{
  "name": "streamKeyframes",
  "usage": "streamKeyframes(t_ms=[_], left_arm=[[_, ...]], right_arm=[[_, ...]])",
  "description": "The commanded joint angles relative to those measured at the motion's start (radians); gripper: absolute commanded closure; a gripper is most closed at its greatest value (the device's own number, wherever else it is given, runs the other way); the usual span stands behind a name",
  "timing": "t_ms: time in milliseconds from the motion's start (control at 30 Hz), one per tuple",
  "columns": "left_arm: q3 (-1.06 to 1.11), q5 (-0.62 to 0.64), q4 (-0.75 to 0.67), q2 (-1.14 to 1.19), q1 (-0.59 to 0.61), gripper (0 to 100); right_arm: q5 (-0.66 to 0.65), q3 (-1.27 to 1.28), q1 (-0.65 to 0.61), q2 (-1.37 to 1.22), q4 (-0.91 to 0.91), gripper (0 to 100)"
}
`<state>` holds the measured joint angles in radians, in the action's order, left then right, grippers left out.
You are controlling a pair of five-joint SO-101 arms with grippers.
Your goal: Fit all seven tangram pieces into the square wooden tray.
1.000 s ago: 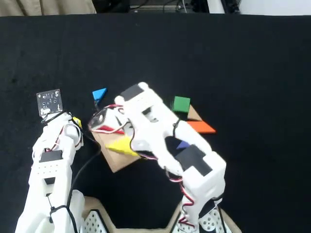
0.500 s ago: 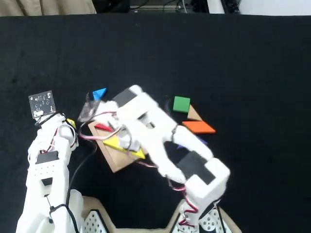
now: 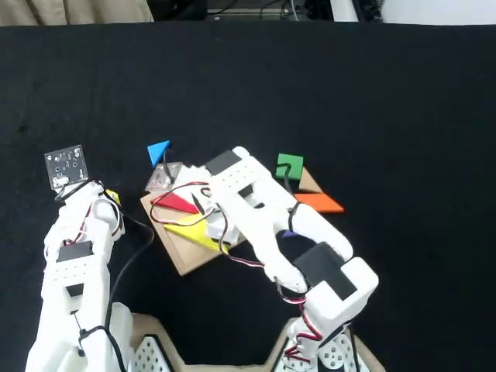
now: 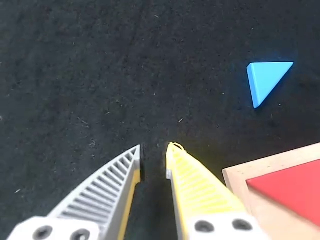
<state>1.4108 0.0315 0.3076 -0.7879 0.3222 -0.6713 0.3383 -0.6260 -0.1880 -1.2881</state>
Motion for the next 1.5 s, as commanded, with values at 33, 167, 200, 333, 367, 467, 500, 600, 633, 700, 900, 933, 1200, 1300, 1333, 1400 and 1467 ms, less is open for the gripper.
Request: streamKeyframes(t_ms=[33,167,200,333,367,467,500,600,633,700,900,933,1200,1300,1333,1400,1467], left_arm=[[-0.004,0.011,-0.011,-0.02,0.008,90],[-0.005,0.011,-0.012,-0.02,0.008,90],[-0.005,0.011,-0.012,-0.02,0.008,90],[-0.005,0.011,-0.012,-0.02,0.008,90],[-0.005,0.011,-0.012,-0.02,0.008,90],[-0.005,0.011,-0.012,-0.02,0.008,90],[-0.005,0.011,-0.012,-0.02,0.008,90],[-0.005,0.011,-0.012,-0.02,0.008,90],[-0.005,0.011,-0.012,-0.02,0.008,90],[-0.005,0.011,-0.012,-0.02,0.008,90],[-0.005,0.011,-0.012,-0.02,0.008,90],[-0.005,0.011,-0.012,-0.02,0.008,90],[-0.005,0.011,-0.012,-0.02,0.007,90],[-0.005,0.011,-0.012,-0.02,0.007,90],[-0.005,0.011,-0.012,-0.02,0.007,90],[-0.005,0.011,-0.012,-0.02,0.007,90],[-0.005,0.011,-0.012,-0.02,0.007,90]], right_arm=[[-0.009,-0.001,-0.069,0.027,0.044,98.8],[0.035,-0.024,-0.112,0.028,0.11,98.8],[0.049,-0.042,-0.11,0.028,0.118,98.8],[0.117,-0.122,-0.035,0.028,0.115,98.8],[0.132,-0.136,-0.009,0.028,0.103,98.8],[0.175,-0.154,0.057,0.028,0.071,98.8],[0.195,-0.151,0.074,0.028,0.068,98.8],[0.23,-0.125,0.112,0.028,0.069,98.3],[0.23,-0.119,0.124,0.028,0.069,98.2],[0.23,-0.113,0.146,0.024,0.066,95.9],[0.23,-0.102,0.18,0.019,0.078,80.1],[0.233,-0.097,0.183,0.019,0.091,78.2],[0.236,-0.07,0.17,-0.077,0.147,74.7],[0.229,-0.07,0.164,-0.128,0.147,74.8],[0.229,-0.071,0.166,-0.137,0.149,74.9],[0.226,-0.076,0.173,-0.153,0.167,78.9],[0.172,-0.09,0.196,-0.157,0.176,87.7]])
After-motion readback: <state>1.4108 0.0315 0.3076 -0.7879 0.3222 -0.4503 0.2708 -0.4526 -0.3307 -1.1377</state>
